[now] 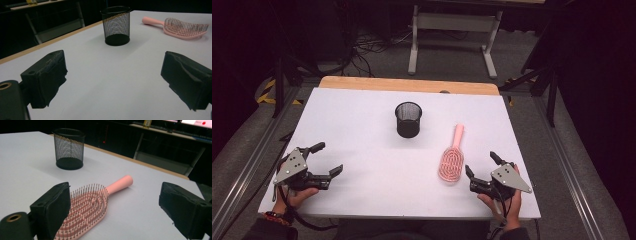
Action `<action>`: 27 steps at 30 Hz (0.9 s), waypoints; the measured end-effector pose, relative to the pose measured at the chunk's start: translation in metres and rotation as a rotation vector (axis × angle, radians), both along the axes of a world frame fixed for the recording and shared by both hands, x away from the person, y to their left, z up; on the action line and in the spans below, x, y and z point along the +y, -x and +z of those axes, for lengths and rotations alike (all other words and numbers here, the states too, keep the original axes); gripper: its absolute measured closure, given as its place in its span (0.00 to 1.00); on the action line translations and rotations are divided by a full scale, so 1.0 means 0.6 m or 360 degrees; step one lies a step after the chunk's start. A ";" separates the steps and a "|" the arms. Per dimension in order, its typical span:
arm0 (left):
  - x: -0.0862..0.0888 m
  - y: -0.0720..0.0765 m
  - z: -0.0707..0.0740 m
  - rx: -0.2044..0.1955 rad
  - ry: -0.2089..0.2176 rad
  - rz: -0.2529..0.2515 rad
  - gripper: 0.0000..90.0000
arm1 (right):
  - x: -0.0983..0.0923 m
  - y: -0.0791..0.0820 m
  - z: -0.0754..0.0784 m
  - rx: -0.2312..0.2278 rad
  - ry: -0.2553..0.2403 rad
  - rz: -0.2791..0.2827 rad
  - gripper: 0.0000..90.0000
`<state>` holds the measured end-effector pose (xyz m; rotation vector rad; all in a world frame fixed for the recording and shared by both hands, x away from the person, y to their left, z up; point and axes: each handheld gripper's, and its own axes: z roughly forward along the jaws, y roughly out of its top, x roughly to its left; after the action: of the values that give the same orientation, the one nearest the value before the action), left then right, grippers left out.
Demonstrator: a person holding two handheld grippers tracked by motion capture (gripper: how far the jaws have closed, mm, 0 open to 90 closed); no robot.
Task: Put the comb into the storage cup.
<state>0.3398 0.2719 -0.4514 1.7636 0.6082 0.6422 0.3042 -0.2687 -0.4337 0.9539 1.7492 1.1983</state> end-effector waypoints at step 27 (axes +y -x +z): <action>-0.019 0.010 -0.011 -0.0015 -0.0096 -0.0058 0.09 | 0.049 -0.140 0.061 0.0574 -0.0067 -0.0131 0.17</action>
<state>0.3340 0.2603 -0.4577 1.8229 0.5540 0.6495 0.3881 -0.2394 -0.3969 1.3197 1.9444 1.0616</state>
